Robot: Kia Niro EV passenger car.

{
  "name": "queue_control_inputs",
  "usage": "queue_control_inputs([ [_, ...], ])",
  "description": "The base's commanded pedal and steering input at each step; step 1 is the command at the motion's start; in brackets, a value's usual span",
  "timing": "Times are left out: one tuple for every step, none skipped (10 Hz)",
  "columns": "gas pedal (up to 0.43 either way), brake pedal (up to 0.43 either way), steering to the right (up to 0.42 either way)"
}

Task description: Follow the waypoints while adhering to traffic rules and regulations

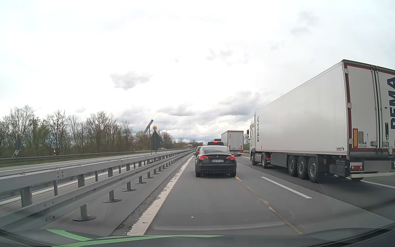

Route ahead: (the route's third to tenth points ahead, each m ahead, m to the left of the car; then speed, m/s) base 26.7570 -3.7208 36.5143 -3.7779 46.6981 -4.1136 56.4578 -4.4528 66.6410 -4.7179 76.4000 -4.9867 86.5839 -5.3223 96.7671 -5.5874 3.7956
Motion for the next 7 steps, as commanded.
queue_control_inputs([
  [0.059, 0.000, -0.002],
  [0.059, 0.000, -0.002],
  [0.059, 0.000, -0.002],
  [0.059, 0.000, -0.002],
  [0.059, 0.000, -0.002],
  [0.059, 0.000, -0.002],
  [0.059, 0.000, -0.002],
])
